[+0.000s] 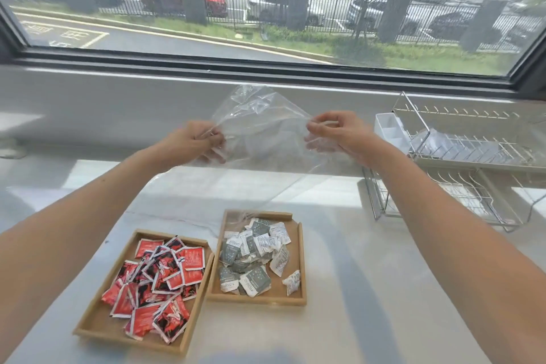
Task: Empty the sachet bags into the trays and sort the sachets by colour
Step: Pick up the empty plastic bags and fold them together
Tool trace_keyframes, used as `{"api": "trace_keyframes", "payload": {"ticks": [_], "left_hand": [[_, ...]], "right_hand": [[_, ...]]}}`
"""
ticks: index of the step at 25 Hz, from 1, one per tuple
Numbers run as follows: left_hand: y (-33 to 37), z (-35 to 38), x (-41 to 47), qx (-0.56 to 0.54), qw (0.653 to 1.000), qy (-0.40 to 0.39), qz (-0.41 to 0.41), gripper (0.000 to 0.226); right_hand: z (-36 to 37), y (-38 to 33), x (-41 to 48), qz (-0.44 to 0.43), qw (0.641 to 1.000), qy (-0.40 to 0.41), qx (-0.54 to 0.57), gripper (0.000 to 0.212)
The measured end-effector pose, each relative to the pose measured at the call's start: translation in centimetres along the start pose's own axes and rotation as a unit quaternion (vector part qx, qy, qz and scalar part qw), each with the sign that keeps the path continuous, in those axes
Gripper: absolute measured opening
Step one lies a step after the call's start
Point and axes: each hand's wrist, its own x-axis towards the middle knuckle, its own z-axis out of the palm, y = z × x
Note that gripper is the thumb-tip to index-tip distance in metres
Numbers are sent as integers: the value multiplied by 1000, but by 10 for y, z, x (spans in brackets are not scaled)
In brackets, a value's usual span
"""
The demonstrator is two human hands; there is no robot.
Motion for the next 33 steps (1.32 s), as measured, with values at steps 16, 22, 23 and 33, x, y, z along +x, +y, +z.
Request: {"api": "trace_keyframes", "payload": {"ticks": [16,22,23,33], "left_hand": [[36,-69,-149,-292,954,-28,61,16],[50,-62,-161,-290,954,-40,63,12],[55,-63,-162,-272,959,-49,68,14],[125,-79,-165,-263,950,-94,138,81]], "right_hand": [[147,-56,-125,-7,962,-3,272,58],[131,-94,-167,-29,985,21,169,27],[123,-101,-172,-35,986,38,161,24],[38,-153,-202,-67,983,6,174,38]]}}
